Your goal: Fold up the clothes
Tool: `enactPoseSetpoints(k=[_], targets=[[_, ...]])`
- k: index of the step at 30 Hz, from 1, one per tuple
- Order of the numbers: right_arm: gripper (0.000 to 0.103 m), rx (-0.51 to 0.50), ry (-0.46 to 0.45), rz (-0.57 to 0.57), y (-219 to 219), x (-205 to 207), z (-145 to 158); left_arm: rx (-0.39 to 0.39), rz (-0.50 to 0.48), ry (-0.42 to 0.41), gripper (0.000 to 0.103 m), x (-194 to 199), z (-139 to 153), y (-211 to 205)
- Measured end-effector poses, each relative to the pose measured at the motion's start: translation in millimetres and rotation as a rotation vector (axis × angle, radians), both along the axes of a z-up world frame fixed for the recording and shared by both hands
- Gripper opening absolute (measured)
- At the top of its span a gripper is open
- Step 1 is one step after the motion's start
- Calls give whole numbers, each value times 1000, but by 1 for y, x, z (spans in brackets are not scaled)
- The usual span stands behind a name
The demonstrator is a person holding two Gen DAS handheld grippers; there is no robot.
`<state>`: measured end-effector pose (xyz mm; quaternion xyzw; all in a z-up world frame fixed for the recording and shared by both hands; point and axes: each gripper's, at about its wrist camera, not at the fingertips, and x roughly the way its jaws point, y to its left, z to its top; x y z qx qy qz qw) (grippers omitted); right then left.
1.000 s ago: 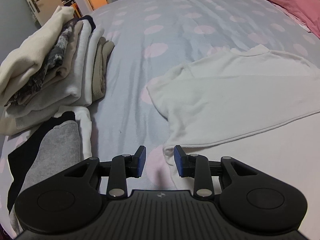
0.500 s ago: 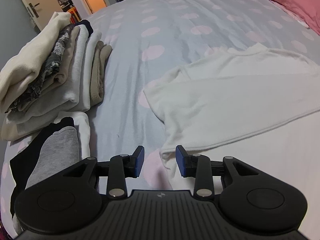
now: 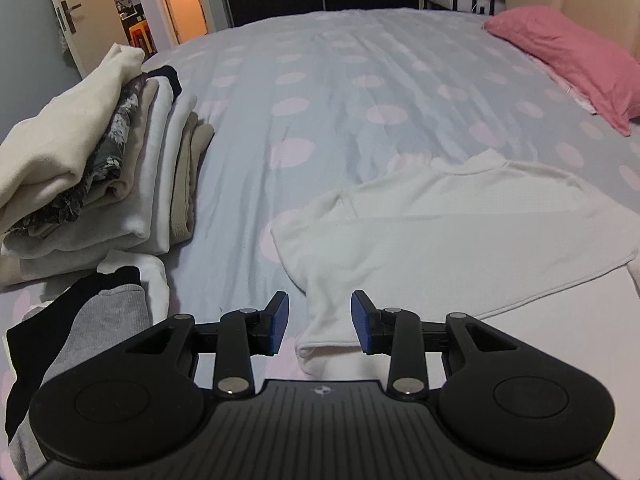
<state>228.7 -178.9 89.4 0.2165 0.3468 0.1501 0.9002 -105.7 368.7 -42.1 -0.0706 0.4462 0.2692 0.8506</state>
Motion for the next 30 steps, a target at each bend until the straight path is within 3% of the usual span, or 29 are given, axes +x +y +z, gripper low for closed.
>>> enactPoseSetpoints(k=[8, 18, 23, 30], targets=[[7, -33, -184, 183, 115, -10, 125, 1, 2, -27, 32, -19, 8, 12], [7, -91, -346, 328, 243, -41, 218, -37, 36, -63, 36, -42, 10, 32], [8, -90, -332, 420, 291, -56, 219, -49, 43, -63, 36, -47, 8, 37], [8, -76, -234, 615, 364, -88, 171, -58, 56, -66, 37, -54, 6, 45]])
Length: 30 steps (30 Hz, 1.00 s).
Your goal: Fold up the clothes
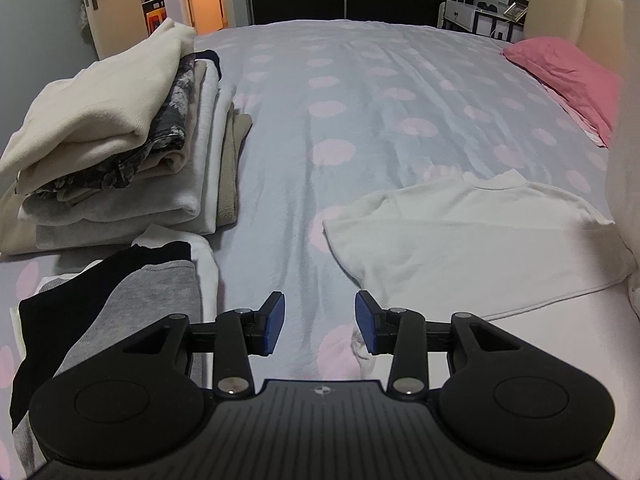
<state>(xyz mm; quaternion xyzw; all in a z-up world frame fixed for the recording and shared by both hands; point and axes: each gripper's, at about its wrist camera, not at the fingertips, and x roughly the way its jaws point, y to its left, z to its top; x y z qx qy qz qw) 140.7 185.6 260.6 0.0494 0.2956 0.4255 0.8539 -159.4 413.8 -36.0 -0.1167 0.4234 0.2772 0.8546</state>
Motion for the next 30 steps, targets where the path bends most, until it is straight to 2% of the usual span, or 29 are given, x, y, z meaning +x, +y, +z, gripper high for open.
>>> enactPoseSetpoints(k=[9, 22, 27, 30], targets=[[8, -72, 131, 132, 72, -35, -95, -17, 22, -3, 37, -8, -6, 12], [8, -251, 307, 303, 166, -78, -249, -48, 32, 31, 37, -2, -24, 28], [8, -283, 369, 358, 192, -96, -290, -52, 31, 28, 37, -2, -28, 33], [13, -304, 383, 378, 200, -103, -303, -49, 28, 31, 37, -1, -30, 32]])
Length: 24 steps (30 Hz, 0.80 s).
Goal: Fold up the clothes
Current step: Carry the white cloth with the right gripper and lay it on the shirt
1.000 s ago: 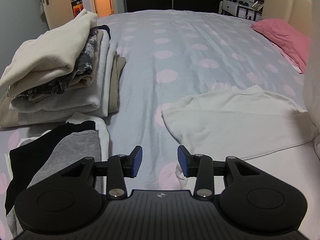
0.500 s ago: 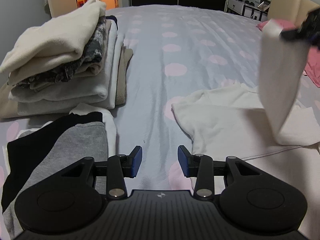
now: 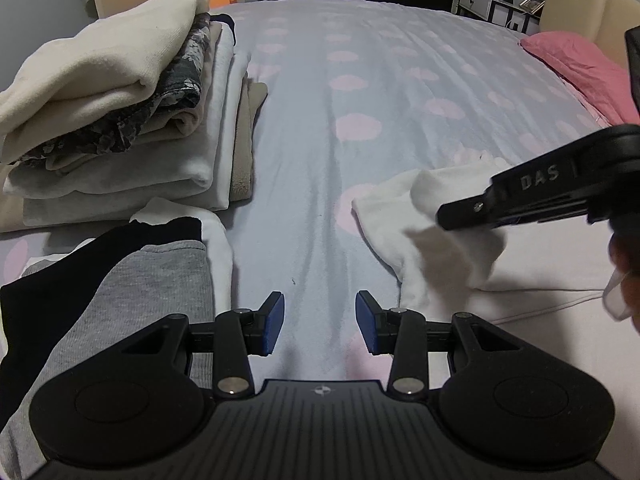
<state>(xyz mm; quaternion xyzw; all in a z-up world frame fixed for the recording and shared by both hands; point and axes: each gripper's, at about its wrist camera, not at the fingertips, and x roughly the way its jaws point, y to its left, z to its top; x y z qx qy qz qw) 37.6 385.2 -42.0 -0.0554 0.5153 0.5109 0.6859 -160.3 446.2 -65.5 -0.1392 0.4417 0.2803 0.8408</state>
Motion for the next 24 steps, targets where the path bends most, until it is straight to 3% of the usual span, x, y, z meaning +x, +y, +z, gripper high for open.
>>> enactPoseSetpoints(k=[3, 4, 5, 9, 14, 24], targets=[[19, 1, 9, 7, -2, 0, -2, 3, -6, -5, 37, 1, 1, -2], [31, 6, 3, 9, -7, 1, 1, 5, -8, -9, 37, 1, 1, -2], [36, 10, -4, 11, -11, 3, 3, 8, -11, -13, 38, 1, 2, -3], [35, 24, -46, 20, -34, 9, 15, -1, -21, -28, 45, 4, -1, -6], [35, -9, -155, -22, -114, 29, 21, -23, -31, -18, 45, 14, -11, -13], [35, -93, -198, -291, -290, 110, 0, 93, -121, 53, 45, 43, -24, -43]])
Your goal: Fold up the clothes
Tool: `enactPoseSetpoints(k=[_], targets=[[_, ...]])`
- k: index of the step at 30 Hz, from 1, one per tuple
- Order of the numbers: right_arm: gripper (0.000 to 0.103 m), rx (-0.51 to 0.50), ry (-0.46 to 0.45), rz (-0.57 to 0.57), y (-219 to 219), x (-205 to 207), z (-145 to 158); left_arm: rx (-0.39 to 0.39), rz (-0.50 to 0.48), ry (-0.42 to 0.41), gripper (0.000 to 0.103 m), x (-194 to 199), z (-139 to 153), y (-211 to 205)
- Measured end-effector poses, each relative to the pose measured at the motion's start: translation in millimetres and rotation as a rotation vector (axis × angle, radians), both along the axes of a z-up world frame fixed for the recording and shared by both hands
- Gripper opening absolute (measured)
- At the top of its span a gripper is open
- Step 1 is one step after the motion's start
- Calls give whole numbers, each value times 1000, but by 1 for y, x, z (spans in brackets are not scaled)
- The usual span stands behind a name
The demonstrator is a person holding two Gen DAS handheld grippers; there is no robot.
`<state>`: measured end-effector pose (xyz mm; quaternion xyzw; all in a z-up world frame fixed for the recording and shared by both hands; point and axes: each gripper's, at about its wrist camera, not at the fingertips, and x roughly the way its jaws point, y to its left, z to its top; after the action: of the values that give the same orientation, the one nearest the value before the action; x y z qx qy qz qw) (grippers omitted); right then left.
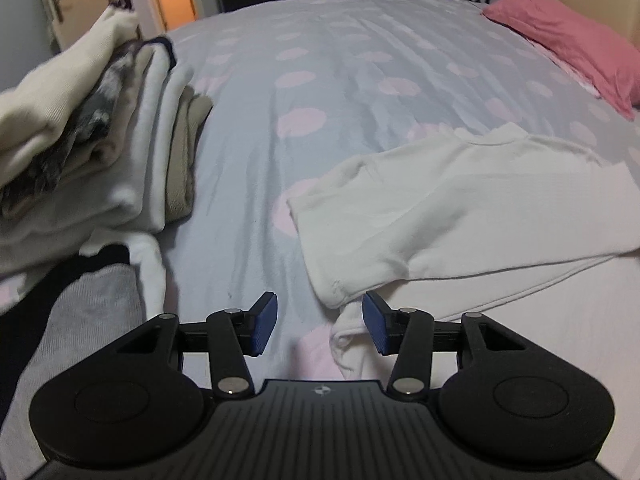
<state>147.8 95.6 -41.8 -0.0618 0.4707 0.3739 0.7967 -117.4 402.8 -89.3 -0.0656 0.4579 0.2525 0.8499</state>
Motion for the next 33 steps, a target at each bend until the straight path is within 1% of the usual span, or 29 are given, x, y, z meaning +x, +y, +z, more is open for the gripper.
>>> enactPoseSetpoints(k=[3, 6, 8, 11, 13, 14, 16, 18, 19, 20, 24, 27, 28, 31, 33], targets=[[35, -41, -32, -39, -25, 10, -9, 35, -32, 36, 45, 6, -8, -4], [35, -82, -63, 6, -35, 7, -20, 70, -46, 70, 45, 9, -17, -6], [36, -123, -81, 57, -35, 1, -29, 87, -48, 86, 45, 10, -22, -6], [39, -226, -171, 144, -22, -14, -46, 94, -42, 96, 45, 12, -26, -5], [39, -276, -231, 151, -13, -18, -53, 102, -44, 99, 45, 15, -28, -6], [39, -272, -244, 147, -10, -17, -55, 105, -45, 101, 45, 16, -28, -7], [39, -252, -235, 145, -3, -12, -57, 116, -52, 108, 45, 19, -29, -9], [34, -249, -254, 146, 0, -11, -56, 126, -55, 111, 45, 21, -28, -10], [18, -246, -270, 140, 0, -12, -54, 130, -58, 112, 45, 22, -28, -10], [8, -247, -271, 127, -1, -10, -50, 130, -62, 110, 45, 22, -28, -11], [6, -258, -231, 42, -20, 1, -42, 126, -76, 111, 45, 23, -27, -12], [5, -270, -158, -38, -37, 18, -55, 137, -86, 128, 45, 24, -30, -16], [5, -258, -123, -50, -40, 22, -60, 140, -88, 131, 45, 24, -30, -17], [5, -226, -66, -51, -42, 26, -69, 142, -87, 133, 45, 24, -29, -18], [7, -248, -70, -33, -40, 26, -68, 144, -83, 132, 45, 22, -27, -19]])
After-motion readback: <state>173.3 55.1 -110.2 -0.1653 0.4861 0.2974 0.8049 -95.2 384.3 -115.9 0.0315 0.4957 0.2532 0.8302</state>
